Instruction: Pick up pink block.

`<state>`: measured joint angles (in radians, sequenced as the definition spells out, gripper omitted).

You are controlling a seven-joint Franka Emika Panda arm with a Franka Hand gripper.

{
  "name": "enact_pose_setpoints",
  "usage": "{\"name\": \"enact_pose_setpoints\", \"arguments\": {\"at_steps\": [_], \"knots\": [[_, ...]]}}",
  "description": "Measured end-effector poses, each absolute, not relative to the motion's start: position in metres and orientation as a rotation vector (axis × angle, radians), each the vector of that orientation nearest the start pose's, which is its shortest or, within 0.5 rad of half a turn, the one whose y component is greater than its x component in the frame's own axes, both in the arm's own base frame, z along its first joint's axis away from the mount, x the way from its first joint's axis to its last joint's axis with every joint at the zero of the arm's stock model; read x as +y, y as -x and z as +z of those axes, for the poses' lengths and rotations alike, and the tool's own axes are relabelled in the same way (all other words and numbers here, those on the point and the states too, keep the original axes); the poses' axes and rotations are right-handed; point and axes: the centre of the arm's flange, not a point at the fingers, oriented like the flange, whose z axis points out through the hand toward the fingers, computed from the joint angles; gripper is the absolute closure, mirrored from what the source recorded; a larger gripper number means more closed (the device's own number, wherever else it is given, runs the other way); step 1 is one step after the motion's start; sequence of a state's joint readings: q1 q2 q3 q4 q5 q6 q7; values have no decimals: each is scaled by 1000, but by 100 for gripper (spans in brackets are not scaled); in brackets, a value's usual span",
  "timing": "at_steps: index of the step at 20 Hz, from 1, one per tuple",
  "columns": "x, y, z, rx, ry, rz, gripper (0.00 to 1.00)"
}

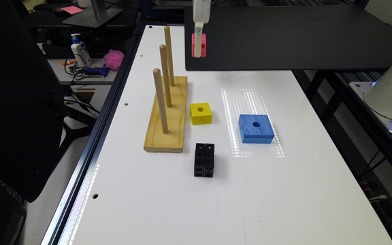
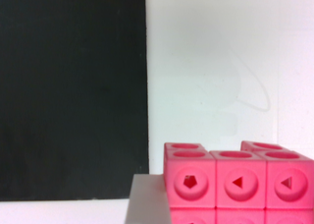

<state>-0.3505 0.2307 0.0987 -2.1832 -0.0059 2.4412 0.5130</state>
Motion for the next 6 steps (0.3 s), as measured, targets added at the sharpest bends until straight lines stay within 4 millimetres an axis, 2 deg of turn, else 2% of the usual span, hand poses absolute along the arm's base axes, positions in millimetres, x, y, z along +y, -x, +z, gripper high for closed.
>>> {"name": "enact_pose_setpoints", "arguments": {"at_steps": [3,6], "knots": [[-140,-542,301,1161,2897,-48,100],[-138,-538,326,1162,2901,-58,100]]}}
